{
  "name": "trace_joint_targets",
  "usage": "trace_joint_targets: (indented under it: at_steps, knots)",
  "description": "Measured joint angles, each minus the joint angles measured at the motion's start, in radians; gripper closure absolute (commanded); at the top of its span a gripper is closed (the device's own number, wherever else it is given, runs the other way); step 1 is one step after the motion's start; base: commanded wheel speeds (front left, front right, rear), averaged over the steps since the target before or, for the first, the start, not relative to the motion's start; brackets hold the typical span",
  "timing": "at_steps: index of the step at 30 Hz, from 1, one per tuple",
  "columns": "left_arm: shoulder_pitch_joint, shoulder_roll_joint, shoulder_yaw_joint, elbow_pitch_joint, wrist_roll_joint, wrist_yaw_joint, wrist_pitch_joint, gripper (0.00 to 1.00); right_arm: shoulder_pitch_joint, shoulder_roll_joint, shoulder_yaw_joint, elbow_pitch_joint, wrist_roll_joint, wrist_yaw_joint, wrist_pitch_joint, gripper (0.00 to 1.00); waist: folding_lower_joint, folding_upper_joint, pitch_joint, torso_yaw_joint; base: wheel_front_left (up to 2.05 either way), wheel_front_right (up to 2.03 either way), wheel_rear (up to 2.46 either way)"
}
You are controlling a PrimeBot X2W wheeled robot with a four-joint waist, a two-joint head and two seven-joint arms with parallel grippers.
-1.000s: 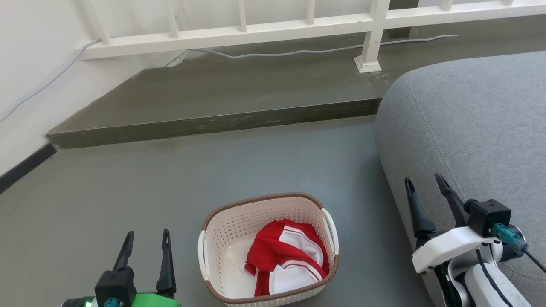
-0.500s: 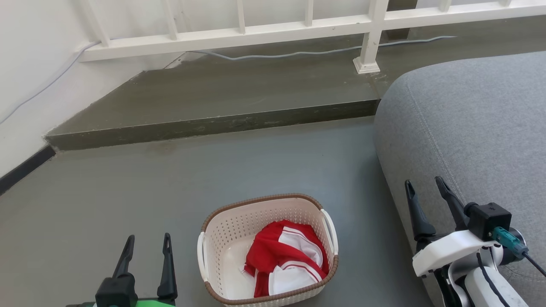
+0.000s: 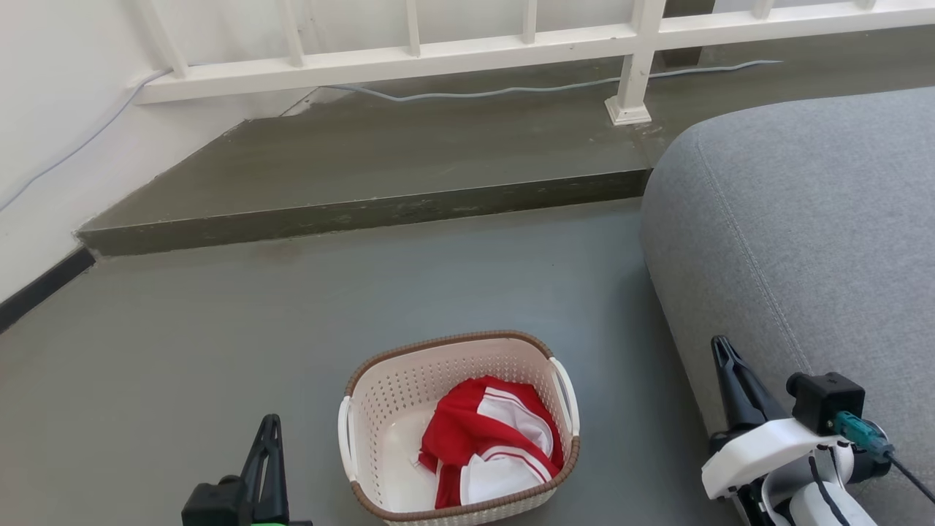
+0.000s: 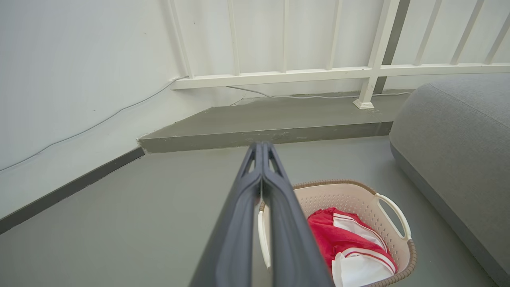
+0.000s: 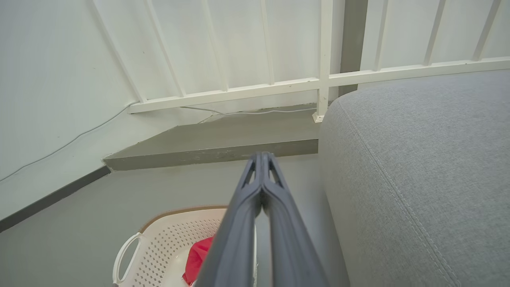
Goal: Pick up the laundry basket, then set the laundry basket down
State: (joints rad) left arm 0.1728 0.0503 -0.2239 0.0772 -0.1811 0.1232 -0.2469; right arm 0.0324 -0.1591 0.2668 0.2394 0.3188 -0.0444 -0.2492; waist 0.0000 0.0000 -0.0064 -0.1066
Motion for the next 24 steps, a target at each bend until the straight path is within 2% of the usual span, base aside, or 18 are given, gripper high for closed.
trace_joint_targets:
  at_steps: [7,24]
  knots:
    - [0.028,0.000,-0.012,-0.026,-0.068,-0.012,0.000,1.00,0.000,0.003,-0.017,-0.002,0.071,0.009,0.012,1.00,0.0000,0.0000,0.001,0.009,0.00,0.00,0.00]
    - [0.030,0.000,0.032,-0.038,-0.366,-0.028,0.038,1.00,-0.003,0.029,-0.079,-0.005,0.319,0.035,0.074,1.00,0.0000,0.0000,0.004,0.026,0.00,0.00,0.00]
